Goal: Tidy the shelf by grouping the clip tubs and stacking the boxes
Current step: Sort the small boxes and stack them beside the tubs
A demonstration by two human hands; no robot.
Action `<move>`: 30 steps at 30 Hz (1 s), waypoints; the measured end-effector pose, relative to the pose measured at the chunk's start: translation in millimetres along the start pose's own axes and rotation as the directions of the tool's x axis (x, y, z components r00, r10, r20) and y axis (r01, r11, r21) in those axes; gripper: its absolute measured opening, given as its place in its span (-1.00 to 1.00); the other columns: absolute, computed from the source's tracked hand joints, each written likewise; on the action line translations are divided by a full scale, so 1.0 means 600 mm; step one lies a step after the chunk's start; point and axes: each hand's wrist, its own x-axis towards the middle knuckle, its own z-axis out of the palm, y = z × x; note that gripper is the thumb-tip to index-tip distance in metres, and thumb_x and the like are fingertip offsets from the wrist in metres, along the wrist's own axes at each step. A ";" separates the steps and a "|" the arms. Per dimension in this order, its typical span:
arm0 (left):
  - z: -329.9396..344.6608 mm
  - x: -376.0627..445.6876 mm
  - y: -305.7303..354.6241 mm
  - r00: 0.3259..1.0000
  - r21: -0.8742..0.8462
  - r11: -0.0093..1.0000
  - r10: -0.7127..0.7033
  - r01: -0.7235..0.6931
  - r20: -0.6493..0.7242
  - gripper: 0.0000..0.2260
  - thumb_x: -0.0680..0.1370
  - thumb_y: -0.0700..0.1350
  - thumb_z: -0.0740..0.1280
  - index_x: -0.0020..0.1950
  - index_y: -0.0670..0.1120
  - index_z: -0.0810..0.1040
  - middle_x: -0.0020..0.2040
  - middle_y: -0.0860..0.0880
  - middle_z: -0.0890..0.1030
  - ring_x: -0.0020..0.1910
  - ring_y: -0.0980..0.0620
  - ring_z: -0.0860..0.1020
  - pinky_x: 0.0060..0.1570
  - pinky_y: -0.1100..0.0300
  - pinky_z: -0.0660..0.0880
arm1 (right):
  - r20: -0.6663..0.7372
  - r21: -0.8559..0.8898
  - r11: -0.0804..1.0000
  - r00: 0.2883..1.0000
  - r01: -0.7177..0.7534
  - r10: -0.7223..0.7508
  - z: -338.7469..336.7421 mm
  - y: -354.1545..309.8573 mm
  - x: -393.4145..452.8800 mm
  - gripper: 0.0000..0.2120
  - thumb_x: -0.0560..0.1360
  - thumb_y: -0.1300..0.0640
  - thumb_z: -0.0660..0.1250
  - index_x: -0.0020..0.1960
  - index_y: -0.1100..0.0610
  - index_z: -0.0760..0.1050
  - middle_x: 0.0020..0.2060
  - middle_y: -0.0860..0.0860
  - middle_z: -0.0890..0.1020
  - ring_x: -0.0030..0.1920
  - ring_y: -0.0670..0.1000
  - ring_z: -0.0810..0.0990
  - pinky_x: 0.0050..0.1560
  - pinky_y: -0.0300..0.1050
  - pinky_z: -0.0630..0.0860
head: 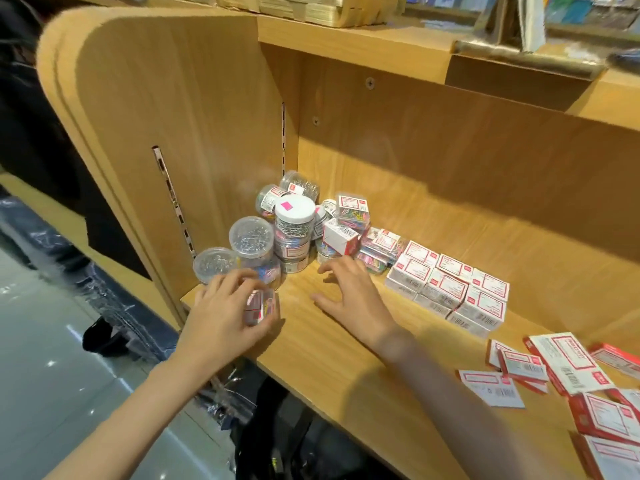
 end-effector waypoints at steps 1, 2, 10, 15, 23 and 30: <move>0.001 -0.007 -0.007 1.000 0.009 1.000 -0.009 0.009 0.009 -0.55 0.37 0.26 0.18 0.05 -0.02 0.54 0.14 0.01 0.50 0.08 -0.03 0.43 -0.08 -0.04 0.43 | 0.008 0.008 1.000 1.000 -0.012 0.012 0.006 0.001 0.000 -0.69 0.44 0.01 0.37 0.13 0.09 0.43 0.06 -0.01 0.44 0.10 0.00 0.43 0.15 0.01 0.42; 0.003 -0.013 -0.012 1.000 0.003 1.000 -0.007 0.007 0.023 -0.54 0.36 0.27 0.20 0.06 -0.02 0.54 0.17 0.00 0.48 0.11 -0.03 0.41 -0.07 -0.06 0.44 | -0.011 0.031 0.999 0.999 -0.033 0.034 0.006 0.001 0.001 -0.69 0.45 0.02 0.37 0.14 0.09 0.43 0.07 -0.01 0.43 0.11 0.01 0.44 0.16 0.02 0.42; 0.028 0.000 0.021 0.966 -0.130 0.966 0.236 -0.222 0.108 -0.64 0.40 0.05 0.34 0.15 -0.05 0.54 0.18 -0.09 0.48 0.14 -0.05 0.48 0.09 0.07 0.45 | -0.354 0.036 0.988 0.923 -0.152 0.155 -0.079 0.024 0.013 -0.69 0.45 0.14 0.35 0.17 0.13 0.43 0.10 0.02 0.41 0.17 0.04 0.37 0.10 -0.25 0.25; 0.046 0.042 0.054 0.924 -0.169 0.939 0.329 -0.299 0.194 -0.62 0.47 0.08 0.19 0.19 -0.06 0.53 0.13 -0.01 0.50 0.13 0.04 0.43 0.12 0.28 0.32 | -0.089 0.045 0.983 0.979 -0.179 0.183 -0.094 0.033 0.073 -0.29 0.37 0.02 0.47 0.42 -0.04 0.21 0.47 0.10 0.08 0.46 0.12 0.09 0.43 0.03 0.14; 0.060 0.061 0.058 0.939 -0.254 0.932 0.304 -0.258 0.160 -0.68 0.45 -0.15 0.34 0.21 -0.09 0.50 0.21 0.00 0.46 0.22 0.06 0.38 0.20 0.40 0.16 | -0.109 0.084 0.965 0.960 -0.248 0.257 -0.089 0.019 0.132 -0.56 0.42 0.01 0.42 0.25 0.04 0.39 0.25 0.05 0.35 0.25 0.07 0.39 0.17 -0.14 0.31; 0.062 0.071 0.063 0.953 -0.212 0.948 0.270 -0.239 0.135 -0.68 0.44 -0.15 0.34 0.19 -0.12 0.51 0.18 -0.01 0.46 0.17 0.03 0.41 0.14 0.33 0.23 | -0.344 -0.011 0.959 0.902 -0.283 0.262 -0.085 0.003 0.100 -0.67 0.39 -0.07 0.42 0.00 0.08 0.41 0.04 0.02 0.37 0.06 0.08 0.45 0.07 0.03 0.45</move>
